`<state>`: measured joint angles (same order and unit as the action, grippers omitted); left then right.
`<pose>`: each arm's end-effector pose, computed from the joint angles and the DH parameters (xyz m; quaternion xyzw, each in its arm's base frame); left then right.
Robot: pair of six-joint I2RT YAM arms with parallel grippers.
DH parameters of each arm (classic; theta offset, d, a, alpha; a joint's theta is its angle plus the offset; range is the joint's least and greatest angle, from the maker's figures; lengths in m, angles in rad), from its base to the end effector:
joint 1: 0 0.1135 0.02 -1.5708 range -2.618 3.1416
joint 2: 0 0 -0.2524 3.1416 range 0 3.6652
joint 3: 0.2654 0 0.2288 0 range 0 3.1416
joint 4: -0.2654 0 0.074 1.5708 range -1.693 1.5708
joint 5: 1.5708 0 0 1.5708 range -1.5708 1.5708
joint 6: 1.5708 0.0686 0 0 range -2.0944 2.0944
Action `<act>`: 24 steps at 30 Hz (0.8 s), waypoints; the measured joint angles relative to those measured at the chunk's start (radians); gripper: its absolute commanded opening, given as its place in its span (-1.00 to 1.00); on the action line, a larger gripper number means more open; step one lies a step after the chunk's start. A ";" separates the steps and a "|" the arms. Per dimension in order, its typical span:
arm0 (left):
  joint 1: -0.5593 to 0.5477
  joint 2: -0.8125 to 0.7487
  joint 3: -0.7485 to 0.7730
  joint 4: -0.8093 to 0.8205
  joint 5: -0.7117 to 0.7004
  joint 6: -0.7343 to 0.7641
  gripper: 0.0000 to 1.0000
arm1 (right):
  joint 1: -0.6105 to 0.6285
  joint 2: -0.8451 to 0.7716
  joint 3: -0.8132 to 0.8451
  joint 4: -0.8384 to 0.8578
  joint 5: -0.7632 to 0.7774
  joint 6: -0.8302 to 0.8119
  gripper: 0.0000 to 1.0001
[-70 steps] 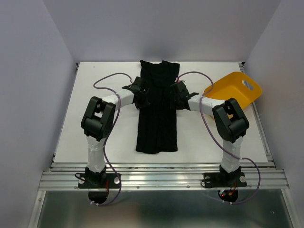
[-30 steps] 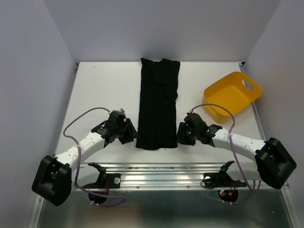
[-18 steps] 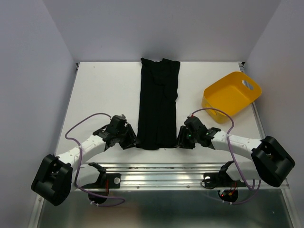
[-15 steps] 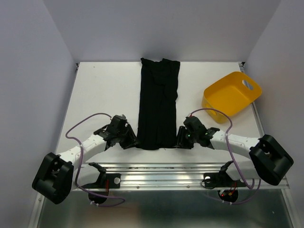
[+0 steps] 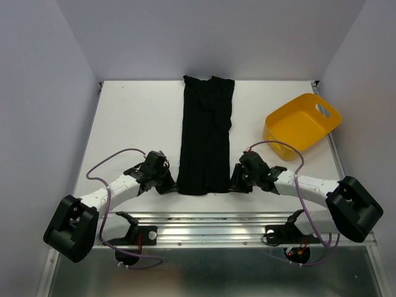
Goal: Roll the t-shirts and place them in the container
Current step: Roll the T-shirt to the center of the board.
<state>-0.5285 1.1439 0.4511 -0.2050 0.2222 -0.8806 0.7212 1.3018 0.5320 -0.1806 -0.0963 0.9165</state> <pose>0.1751 -0.1197 0.1382 -0.1283 0.9300 -0.2923 0.1822 0.1728 0.1607 0.1305 0.0781 0.9481 0.2540 0.1748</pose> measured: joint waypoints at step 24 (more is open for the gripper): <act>0.000 -0.011 -0.008 0.000 0.001 -0.022 -1.00 | 0.000 0.040 0.016 0.017 -0.003 0.001 -0.95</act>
<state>-0.5285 1.1332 0.4435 -0.2047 0.2230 -0.9028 0.7212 1.3415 0.5484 -0.1635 -0.0994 0.9173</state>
